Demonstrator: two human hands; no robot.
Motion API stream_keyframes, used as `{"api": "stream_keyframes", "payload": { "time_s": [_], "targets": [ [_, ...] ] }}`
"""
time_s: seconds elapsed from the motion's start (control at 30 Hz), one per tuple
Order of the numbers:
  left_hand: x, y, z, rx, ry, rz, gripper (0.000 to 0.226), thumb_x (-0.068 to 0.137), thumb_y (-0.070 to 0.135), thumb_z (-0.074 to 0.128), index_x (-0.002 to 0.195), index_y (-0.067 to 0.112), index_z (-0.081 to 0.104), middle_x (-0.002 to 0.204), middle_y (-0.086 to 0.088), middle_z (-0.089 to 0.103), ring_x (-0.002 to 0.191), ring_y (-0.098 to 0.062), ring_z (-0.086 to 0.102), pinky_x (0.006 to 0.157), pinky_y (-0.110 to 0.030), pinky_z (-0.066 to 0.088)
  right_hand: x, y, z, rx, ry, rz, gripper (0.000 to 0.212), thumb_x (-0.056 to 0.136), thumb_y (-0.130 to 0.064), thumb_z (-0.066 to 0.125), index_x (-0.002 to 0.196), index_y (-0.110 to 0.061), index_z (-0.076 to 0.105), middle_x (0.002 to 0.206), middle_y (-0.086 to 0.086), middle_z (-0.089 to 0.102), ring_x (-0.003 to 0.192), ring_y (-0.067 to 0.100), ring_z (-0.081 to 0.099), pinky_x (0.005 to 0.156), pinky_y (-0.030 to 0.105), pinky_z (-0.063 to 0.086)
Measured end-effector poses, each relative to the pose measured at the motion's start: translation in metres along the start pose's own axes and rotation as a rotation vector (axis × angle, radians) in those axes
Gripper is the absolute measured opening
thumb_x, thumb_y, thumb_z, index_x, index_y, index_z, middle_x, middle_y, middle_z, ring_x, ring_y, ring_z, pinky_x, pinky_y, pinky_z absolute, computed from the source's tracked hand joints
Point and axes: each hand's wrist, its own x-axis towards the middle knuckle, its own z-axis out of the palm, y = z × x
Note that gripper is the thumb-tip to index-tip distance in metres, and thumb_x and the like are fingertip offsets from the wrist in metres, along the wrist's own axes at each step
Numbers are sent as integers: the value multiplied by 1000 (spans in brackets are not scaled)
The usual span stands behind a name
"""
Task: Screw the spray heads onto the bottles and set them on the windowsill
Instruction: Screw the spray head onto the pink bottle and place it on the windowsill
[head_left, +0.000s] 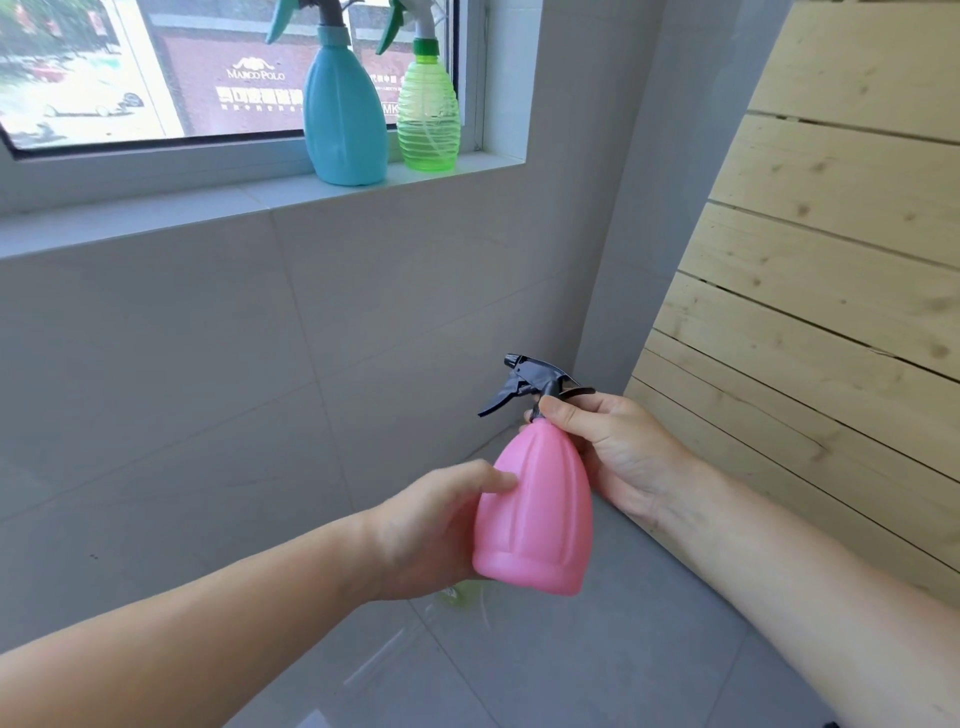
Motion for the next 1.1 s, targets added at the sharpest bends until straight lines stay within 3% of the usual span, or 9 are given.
{"api": "stream_keyframes", "payload": {
  "time_s": [0.2,0.37,0.47,0.6,0.73,0.77,0.9,0.97,1.1],
  "targets": [
    [1,0,-6,343,82,41,73,66,51,82,132,23,65,125,-2,78,117,-22,74,103,-40,58,-5,1,3,-61,-33,-4,12,81,-17,78,90,-9,73,97,17,68,90,31,59,88,47,48],
    [1,-5,-6,192,16,35,97,55,66,90,136,21,62,125,-4,77,112,-22,74,92,-37,62,-6,0,6,-71,-45,-3,23,75,-22,82,91,-8,74,99,18,68,92,33,60,93,51,49],
    [-1,-5,-9,126,-14,29,87,61,56,91,135,18,64,122,-7,77,108,-23,74,92,-38,61,-6,-1,5,-73,-54,1,28,74,-25,81,95,-8,73,102,17,68,95,33,61,102,58,45],
    [0,-2,-2,293,150,82,75,64,52,83,130,23,66,123,-7,78,112,-27,75,98,-44,60,-9,-1,6,-38,-43,-33,12,84,-13,74,96,-10,71,99,15,69,95,32,62,90,48,49],
    [2,-1,6,277,219,129,65,70,49,83,127,21,67,108,-3,80,92,-20,77,67,-31,61,-8,-6,9,-18,-44,-78,2,86,-12,71,86,-11,73,93,16,70,97,35,63,104,59,44],
    [1,-1,7,235,191,121,66,72,48,80,129,18,65,107,-4,79,91,-20,76,66,-29,61,-8,-7,9,-19,-55,-80,6,87,-13,71,81,-13,74,91,15,71,97,36,64,106,61,42],
    [-5,-2,1,184,117,91,78,68,52,78,134,15,61,119,-15,76,103,-29,74,91,-43,60,-11,-5,12,-29,-155,-47,5,87,-18,71,87,-13,70,100,17,72,102,39,64,109,64,38],
    [-4,-2,0,242,140,89,76,67,52,80,132,17,63,127,-17,74,113,-36,73,99,-50,57,-13,-3,11,-35,-148,-36,19,85,-21,73,99,-10,65,109,20,74,109,45,65,108,63,40],
    [-3,1,2,351,256,130,74,60,53,86,124,22,67,118,-10,79,109,-30,76,99,-53,59,-15,-4,15,-9,-105,-74,21,85,-13,70,104,-5,66,106,21,74,109,39,68,108,55,45]
  ]
}}
